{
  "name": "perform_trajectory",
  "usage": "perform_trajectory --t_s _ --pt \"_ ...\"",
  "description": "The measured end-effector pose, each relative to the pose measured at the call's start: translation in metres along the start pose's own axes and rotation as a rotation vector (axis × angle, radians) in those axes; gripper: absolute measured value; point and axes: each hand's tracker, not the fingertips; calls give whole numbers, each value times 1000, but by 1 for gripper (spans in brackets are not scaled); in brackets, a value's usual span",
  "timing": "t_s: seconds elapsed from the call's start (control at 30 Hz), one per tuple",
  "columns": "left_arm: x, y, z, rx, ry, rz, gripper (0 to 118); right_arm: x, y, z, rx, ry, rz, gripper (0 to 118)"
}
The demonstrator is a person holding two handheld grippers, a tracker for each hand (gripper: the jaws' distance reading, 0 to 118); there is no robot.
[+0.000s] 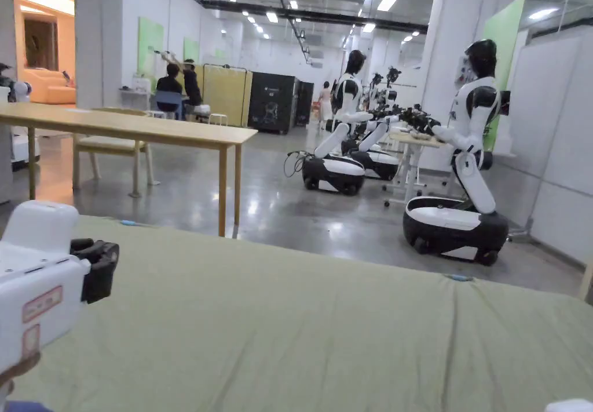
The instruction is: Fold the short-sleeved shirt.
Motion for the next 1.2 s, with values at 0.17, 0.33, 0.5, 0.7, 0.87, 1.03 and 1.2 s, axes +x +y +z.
perform_trajectory --t_s 0.17,0.33,0.5,0.7,0.87,1.03,1.2 --pt "109 58 -41 22 -165 44 0 39 96 -2 235 -204 63 1" --pt "179 91 -105 85 -96 -50 0 79 162 -35 357 -328 60 1" --pt "212 101 -156 114 -27 -40 0 108 186 -96 331 -458 91 1" --pt "210 86 -168 66 38 44 0 133 164 -120 295 -443 -46 1" --pt "205 87 -173 87 61 15 0 139 162 -121 301 -432 -63 1" --pt "201 86 -179 111 66 -5 5 142 162 -128 293 -448 -41 3" --pt "194 83 -185 94 66 6 55 144 157 -134 294 -406 -89 42"
